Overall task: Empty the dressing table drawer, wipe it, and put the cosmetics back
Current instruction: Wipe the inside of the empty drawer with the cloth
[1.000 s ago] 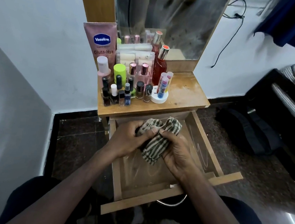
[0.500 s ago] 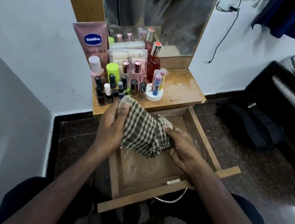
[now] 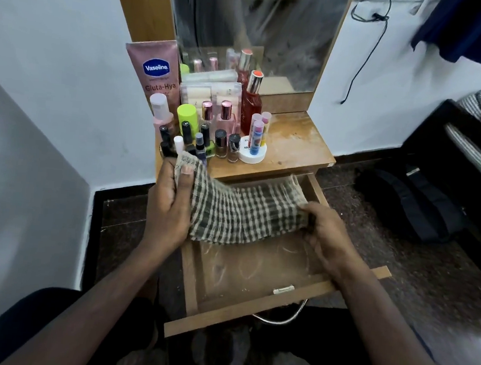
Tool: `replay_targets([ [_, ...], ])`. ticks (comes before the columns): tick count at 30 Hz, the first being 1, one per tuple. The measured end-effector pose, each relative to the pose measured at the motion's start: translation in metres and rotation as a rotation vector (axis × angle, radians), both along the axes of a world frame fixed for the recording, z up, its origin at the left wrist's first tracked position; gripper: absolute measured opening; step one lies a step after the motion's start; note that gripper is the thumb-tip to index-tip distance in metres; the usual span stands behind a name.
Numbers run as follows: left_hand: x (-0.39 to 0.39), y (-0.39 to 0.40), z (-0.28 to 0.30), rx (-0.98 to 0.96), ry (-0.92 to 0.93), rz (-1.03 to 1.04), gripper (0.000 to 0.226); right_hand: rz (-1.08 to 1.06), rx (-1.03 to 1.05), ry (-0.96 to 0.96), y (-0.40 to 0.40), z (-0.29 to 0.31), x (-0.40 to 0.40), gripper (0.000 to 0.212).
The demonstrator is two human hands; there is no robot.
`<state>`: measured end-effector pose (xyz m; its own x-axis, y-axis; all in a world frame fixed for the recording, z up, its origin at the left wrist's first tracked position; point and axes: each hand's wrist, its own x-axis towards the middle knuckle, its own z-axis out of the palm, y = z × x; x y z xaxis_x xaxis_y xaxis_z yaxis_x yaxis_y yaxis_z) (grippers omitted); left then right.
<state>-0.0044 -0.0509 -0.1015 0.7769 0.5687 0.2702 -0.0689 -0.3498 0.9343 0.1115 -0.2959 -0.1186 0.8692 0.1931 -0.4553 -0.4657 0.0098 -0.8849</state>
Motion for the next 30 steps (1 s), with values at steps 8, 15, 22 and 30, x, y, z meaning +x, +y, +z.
replay_targets([
  [8,-0.011,0.010,-0.004,0.137,0.131,0.096,0.025,-0.086,0.203,0.025,-0.001,0.006,-0.002,0.014],
  [15,-0.011,-0.011,0.000,0.110,0.267,0.053,0.027,0.059,-0.410,-0.719,0.010,0.024,-0.028,0.015],
  [22,0.002,-0.052,-0.005,-0.680,0.463,-0.085,0.036,0.367,-0.948,-1.171,0.068,0.020,-0.089,0.017],
  [30,0.005,-0.039,-0.004,-0.532,0.354,-0.108,0.025,0.371,-0.590,-1.326,0.044,0.025,-0.091,0.018],
])
